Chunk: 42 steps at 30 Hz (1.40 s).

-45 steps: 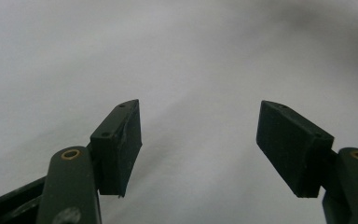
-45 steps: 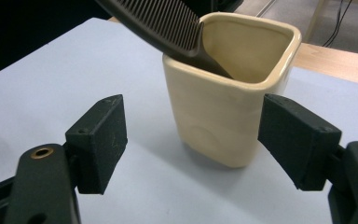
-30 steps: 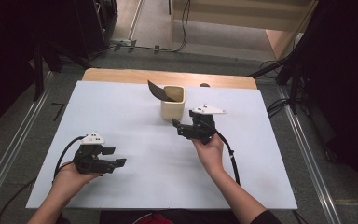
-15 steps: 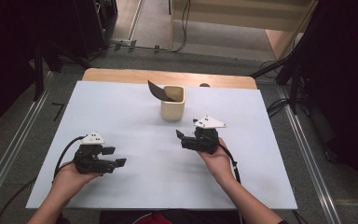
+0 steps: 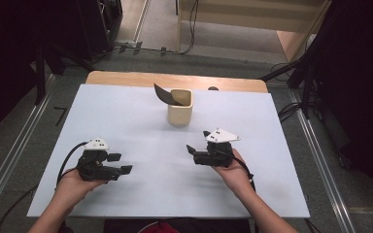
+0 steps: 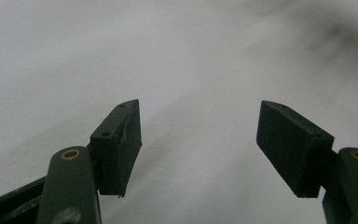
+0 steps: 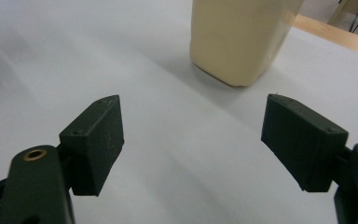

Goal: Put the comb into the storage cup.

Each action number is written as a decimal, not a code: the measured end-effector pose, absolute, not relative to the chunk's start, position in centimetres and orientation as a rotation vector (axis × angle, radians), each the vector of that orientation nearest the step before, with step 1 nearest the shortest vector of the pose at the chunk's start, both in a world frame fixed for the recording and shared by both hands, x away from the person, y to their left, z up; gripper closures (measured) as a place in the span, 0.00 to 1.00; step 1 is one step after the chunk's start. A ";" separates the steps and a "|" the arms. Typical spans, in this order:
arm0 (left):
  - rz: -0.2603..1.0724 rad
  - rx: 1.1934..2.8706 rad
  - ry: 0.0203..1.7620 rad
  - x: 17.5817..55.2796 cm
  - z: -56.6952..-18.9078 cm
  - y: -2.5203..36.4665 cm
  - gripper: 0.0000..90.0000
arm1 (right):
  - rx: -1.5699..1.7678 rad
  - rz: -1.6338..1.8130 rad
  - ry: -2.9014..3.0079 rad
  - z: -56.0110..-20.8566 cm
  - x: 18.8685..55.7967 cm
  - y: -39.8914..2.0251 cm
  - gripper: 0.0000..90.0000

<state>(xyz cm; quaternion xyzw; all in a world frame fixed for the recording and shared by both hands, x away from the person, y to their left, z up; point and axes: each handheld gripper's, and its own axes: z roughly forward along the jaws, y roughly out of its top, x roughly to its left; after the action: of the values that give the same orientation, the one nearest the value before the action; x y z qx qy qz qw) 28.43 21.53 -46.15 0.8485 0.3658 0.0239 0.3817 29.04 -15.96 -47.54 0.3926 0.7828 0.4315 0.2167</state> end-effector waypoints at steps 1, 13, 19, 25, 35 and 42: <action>0.059 2.166 0.931 28.4 -46.2 21.5 0.36 | 1.088 1.194 2.178 -47.6 28.9 -16.1 0.22; 0.023 2.151 0.911 28.5 -46.3 21.5 0.35 | 1.042 1.180 2.231 -47.5 27.9 -17.6 0.20; 0.026 2.140 0.903 28.4 -46.1 21.4 0.35 | 1.009 1.152 2.245 -47.4 27.5 -18.5 0.19; 0.034 2.147 0.908 28.4 -46.2 21.3 0.35 | 0.986 1.104 2.244 -47.5 26.9 -19.4 0.18; 0.010 2.128 0.908 28.4 -46.2 21.3 0.35 | 0.979 1.064 2.232 -47.4 25.6 -21.6 0.18; 0.000 2.123 0.903 28.3 -46.2 21.1 0.35 | 0.997 1.051 2.215 -47.4 24.6 -23.0 0.18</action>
<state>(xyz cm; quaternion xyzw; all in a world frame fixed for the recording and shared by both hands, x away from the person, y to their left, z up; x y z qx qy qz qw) 28.34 21.14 -46.22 0.8413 0.3577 -0.0002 0.4053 24.60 -23.00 -47.37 0.3652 0.8114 0.3851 0.2449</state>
